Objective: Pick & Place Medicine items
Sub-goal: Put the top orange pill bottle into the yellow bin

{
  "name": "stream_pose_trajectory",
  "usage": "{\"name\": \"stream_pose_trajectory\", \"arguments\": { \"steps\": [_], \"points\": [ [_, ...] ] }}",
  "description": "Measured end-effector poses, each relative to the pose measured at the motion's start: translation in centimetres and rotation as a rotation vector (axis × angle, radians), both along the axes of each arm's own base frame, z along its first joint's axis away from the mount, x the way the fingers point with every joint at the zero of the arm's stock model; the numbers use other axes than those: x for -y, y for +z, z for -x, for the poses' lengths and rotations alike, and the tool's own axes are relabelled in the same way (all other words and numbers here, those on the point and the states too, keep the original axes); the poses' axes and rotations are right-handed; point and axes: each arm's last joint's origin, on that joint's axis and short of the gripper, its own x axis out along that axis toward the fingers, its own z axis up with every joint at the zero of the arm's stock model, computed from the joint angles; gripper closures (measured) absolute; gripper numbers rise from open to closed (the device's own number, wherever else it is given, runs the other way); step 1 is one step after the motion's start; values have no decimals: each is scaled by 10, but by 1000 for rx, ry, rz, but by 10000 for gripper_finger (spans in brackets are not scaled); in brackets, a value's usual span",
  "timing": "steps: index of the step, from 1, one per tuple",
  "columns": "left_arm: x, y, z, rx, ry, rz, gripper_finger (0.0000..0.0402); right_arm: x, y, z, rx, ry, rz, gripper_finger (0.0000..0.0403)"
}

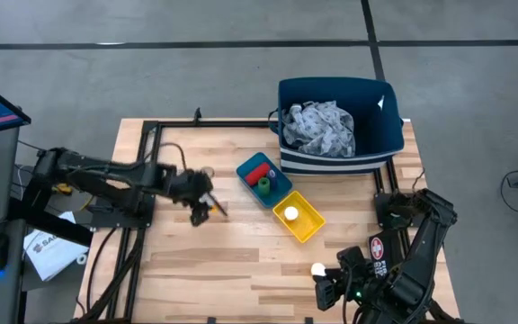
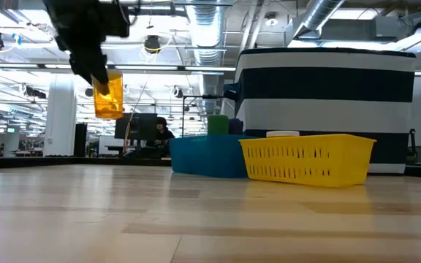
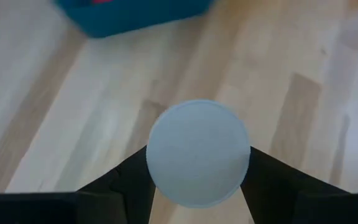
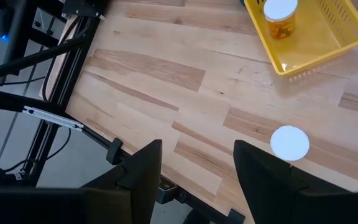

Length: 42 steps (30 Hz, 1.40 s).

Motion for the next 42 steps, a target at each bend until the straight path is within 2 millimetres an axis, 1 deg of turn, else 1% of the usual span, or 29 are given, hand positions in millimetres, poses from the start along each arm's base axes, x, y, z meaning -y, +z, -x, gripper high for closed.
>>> {"name": "stream_pose_trajectory", "arguments": {
  "steps": [4, 9, 14, 18, 25, 32, 37, 42],
  "points": [
    [34, -9, -11, 24, -126, -32, 206, 0, 0, 0, 10, -2, 8, 207],
    [67, -26, -34, 62, -234, -20, 211, -2, 0, 1, 16, 3, 3, 207],
    [92, -34, -62, 83, -333, -36, 210, -4, 1, 2, 32, 8, 0, 207],
    [107, -35, -85, 86, -436, -82, 214, -3, 1, 1, 50, 7, 19, 207],
    [123, -51, -116, 40, -605, -126, 212, -2, 1, 2, 50, 7, 33, 207],
    [134, -57, -144, 57, -668, -148, 211, -1, 2, 2, 71, 1, 61, 207],
    [133, -61, -150, 50, -668, -147, 211, -1, 2, 2, 71, 8, 75, 207],
    [123, -61, -154, 45, -640, -147, 211, 0, 2, 2, 66, 14, 84, 207]
  ]
}}
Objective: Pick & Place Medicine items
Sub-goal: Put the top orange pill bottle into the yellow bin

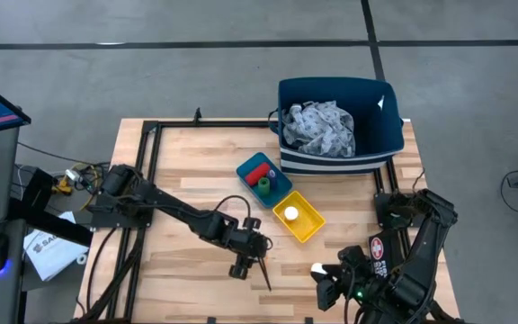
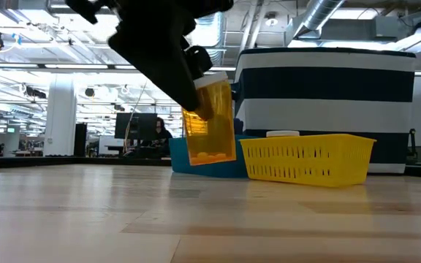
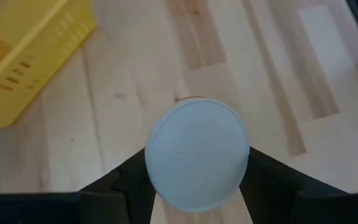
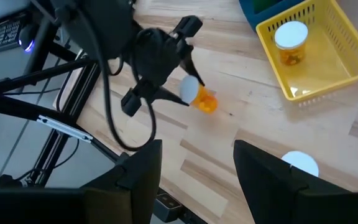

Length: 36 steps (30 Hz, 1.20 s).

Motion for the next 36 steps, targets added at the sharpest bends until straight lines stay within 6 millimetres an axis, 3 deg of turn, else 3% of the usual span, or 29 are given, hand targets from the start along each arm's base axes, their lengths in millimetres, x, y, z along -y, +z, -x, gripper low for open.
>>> {"name": "stream_pose_trajectory", "arguments": {
  "steps": [36],
  "points": [
    [-15, -10, -1, -71, -201, -54, 211, 10, -1, -12, -7, -28, 20, 207]
  ]
}}
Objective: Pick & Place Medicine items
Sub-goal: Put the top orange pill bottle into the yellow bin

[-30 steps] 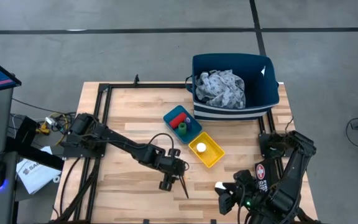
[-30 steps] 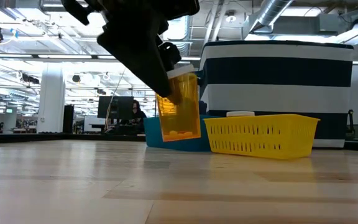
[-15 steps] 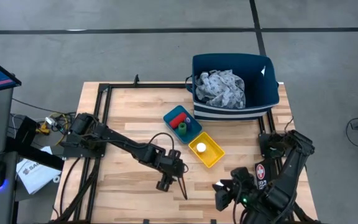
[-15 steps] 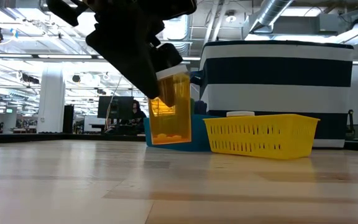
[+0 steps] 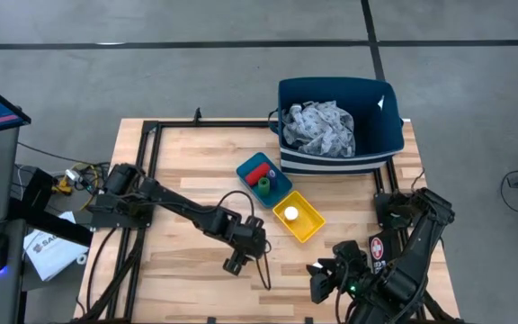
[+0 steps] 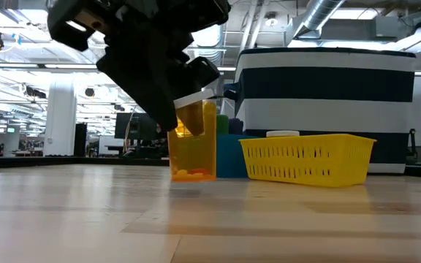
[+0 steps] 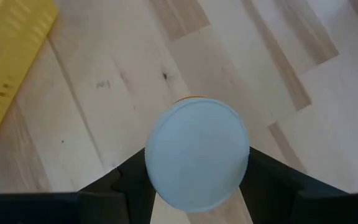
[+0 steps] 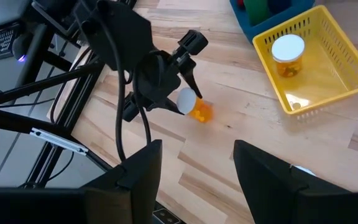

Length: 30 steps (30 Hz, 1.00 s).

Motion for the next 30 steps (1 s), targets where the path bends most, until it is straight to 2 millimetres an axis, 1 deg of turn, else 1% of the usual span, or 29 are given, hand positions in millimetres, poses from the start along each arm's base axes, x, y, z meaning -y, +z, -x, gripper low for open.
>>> {"name": "stream_pose_trajectory", "arguments": {
  "steps": [5, 13, 17, 30],
  "points": [
    [-6, -1, -1, -7, -1, -12, 205, 1, 0, -1, 0, -5, 0, 207],
    [-7, -1, -1, -9, -1, -12, 161, 1, 0, -1, 0, -5, 0, 207],
    [-7, -1, -1, -9, 0, -13, 147, 1, 0, -1, 0, -5, 0, 207],
    [-7, -1, -1, -8, 1, -14, 144, 1, 0, -1, 0, -5, 0, 207]
  ]
}}
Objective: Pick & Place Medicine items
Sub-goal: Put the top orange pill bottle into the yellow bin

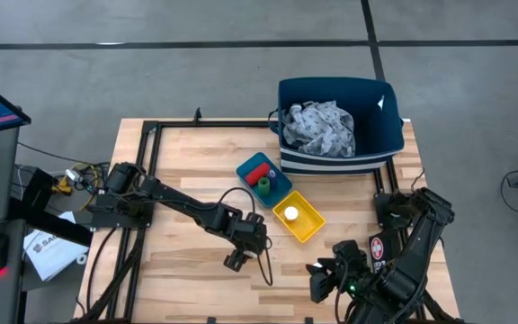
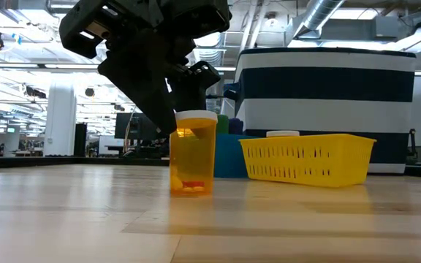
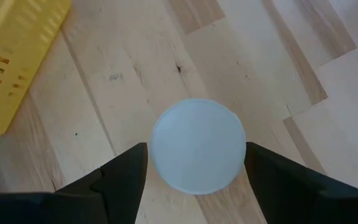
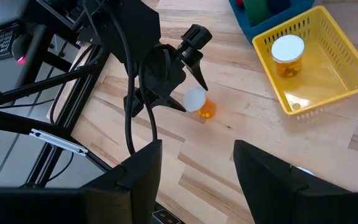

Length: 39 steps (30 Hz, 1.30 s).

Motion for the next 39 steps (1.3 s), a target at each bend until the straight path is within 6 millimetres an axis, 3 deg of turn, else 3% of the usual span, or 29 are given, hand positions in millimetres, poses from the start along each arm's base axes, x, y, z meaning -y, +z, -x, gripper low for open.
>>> {"name": "stream_pose_trajectory", "arguments": {
  "steps": [20, 34, 39],
  "points": [
    [-13, 9, 2, -4, 23, -10, 143, 0, 0, 0, -1, 1, -1, 207],
    [-21, 14, 16, -119, 19, -46, 143, 0, 0, 0, -4, 1, -2, 207],
    [-27, 40, 26, -70, 31, -22, 150, 0, 0, 0, -5, 2, -3, 207]
  ]
}}
